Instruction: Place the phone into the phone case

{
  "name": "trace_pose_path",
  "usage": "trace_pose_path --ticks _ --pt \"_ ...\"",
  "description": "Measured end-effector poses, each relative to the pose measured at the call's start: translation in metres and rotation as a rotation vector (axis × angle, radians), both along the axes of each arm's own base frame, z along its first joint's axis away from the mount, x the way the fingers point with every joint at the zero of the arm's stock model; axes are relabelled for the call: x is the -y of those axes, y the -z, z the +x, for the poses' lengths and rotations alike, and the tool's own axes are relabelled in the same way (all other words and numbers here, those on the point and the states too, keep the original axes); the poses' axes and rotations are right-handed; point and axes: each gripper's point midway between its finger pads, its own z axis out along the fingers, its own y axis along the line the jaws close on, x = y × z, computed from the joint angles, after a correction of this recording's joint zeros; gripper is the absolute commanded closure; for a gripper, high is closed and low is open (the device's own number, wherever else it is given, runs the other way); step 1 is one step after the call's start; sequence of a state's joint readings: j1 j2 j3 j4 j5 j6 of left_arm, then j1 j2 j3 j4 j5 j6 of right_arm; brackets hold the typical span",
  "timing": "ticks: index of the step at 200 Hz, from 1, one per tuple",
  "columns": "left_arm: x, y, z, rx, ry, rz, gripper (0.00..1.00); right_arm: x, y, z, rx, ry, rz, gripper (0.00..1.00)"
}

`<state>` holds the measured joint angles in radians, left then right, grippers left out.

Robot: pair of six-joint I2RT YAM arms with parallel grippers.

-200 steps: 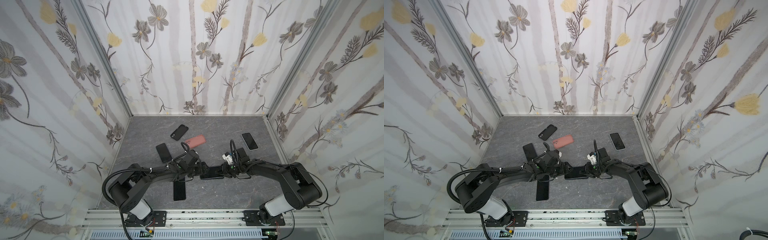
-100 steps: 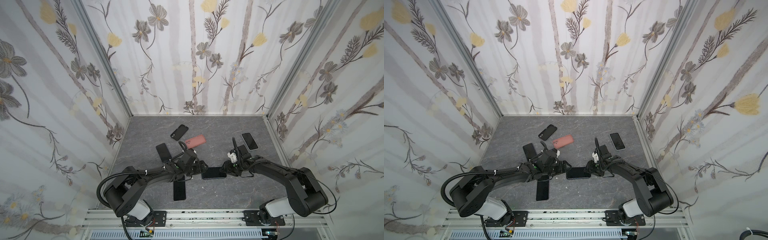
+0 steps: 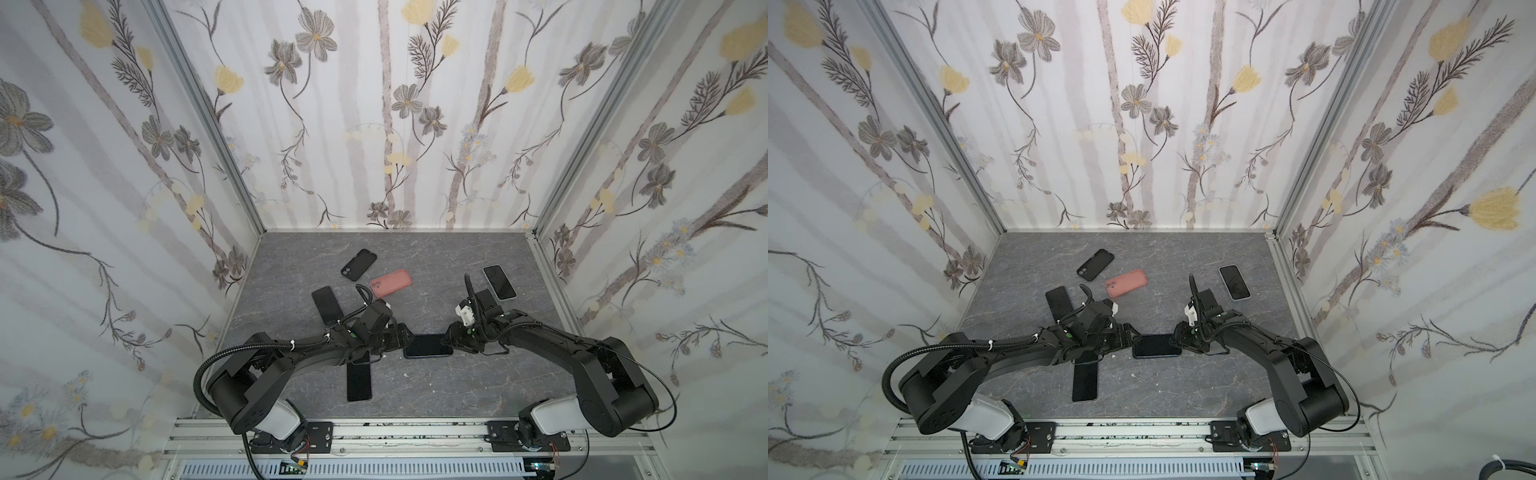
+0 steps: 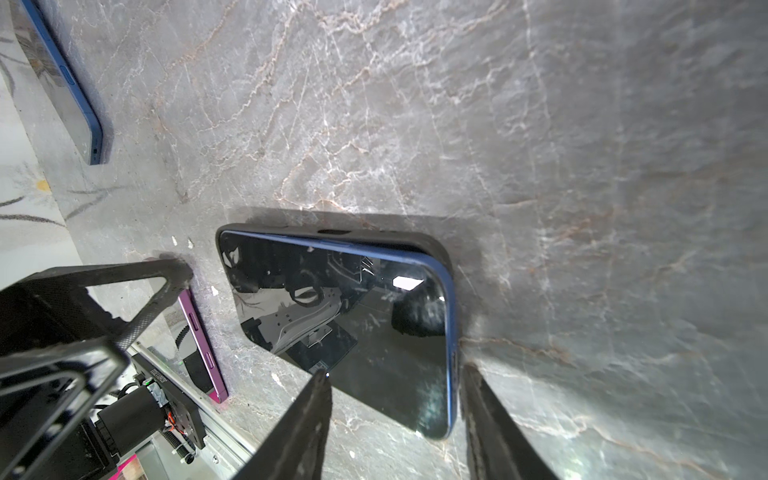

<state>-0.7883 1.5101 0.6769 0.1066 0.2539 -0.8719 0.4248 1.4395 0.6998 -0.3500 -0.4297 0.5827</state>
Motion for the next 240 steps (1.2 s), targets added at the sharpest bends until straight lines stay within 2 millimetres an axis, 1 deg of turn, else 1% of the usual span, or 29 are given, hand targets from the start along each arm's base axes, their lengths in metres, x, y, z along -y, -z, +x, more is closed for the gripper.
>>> trace_pose_path --ticks 25,57,103,114,140,152,201,240 --pt "-0.002 0.004 -0.003 -0.009 0.003 0.002 0.23 0.001 0.001 0.0 0.004 -0.006 -0.01 0.6" --pt "-0.006 0.013 -0.01 -0.038 -0.001 0.005 0.23 0.0 0.01 0.0 -0.027 -0.025 -0.03 0.65" --pt "-0.002 0.018 -0.011 -0.05 0.007 -0.004 0.23 -0.002 0.015 -0.002 -0.043 -0.046 -0.036 0.66" --pt "-0.001 0.021 -0.011 -0.055 0.013 -0.007 0.23 -0.003 0.015 -0.003 -0.044 -0.05 -0.032 0.68" --pt "0.004 0.02 -0.01 -0.053 0.024 -0.029 0.23 -0.004 0.018 -0.005 -0.052 -0.054 -0.028 0.68" --pt "0.005 0.02 -0.01 -0.051 0.024 -0.034 0.23 -0.006 0.018 -0.006 -0.055 -0.06 -0.021 0.71" --pt "0.006 0.02 -0.011 -0.042 0.027 -0.052 0.23 -0.017 0.011 -0.006 -0.056 -0.084 0.022 0.72" --pt "0.006 0.019 -0.01 -0.04 0.027 -0.055 0.23 -0.017 0.009 -0.005 -0.058 -0.085 0.022 0.7"
